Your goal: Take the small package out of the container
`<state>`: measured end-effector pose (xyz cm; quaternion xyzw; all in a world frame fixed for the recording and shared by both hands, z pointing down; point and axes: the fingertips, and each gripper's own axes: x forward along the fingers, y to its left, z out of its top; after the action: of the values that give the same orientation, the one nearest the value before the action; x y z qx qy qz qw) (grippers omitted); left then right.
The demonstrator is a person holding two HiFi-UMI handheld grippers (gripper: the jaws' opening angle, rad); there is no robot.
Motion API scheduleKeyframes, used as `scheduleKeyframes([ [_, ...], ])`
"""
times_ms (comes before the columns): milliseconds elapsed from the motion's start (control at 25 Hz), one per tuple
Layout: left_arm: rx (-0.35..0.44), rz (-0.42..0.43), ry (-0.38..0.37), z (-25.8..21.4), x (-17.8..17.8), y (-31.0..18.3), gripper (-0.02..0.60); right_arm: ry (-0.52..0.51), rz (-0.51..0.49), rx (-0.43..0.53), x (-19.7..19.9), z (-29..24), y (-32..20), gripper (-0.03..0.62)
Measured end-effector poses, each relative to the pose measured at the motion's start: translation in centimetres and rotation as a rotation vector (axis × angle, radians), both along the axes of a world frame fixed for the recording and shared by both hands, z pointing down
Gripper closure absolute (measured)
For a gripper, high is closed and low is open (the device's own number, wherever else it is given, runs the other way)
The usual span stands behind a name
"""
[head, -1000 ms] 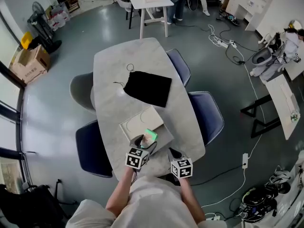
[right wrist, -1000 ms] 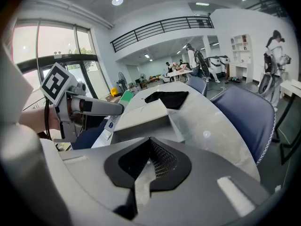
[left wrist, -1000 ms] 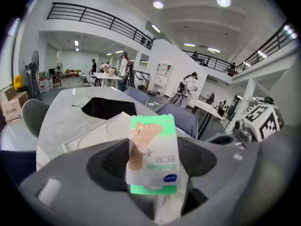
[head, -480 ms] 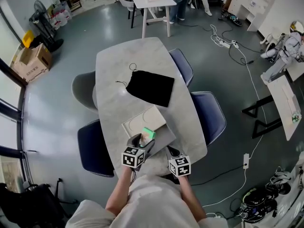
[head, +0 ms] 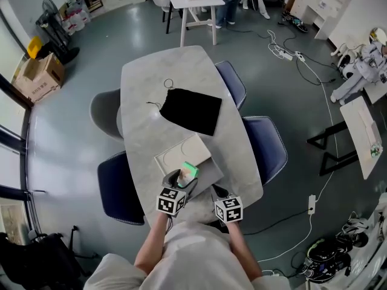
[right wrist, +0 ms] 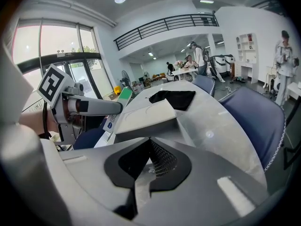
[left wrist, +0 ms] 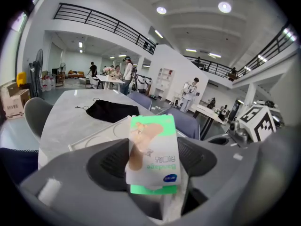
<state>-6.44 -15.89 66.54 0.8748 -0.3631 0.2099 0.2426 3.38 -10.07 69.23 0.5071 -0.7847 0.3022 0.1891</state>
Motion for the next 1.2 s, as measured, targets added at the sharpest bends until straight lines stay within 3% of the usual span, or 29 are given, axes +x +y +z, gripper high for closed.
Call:
scheduleKeyframes([
  [600,-0.004,-0.005,-0.006,0.33,-0.47,0.11,0.209,-0.176,0.084,-0.043,-0.03,-0.18,-0.55,0.595],
  [1200,0.005,-0.008,0.003,0.20,-0.21,0.38,0.209,-0.158,0.094,-0.033,0.53,0.10,-0.36,0.595],
])
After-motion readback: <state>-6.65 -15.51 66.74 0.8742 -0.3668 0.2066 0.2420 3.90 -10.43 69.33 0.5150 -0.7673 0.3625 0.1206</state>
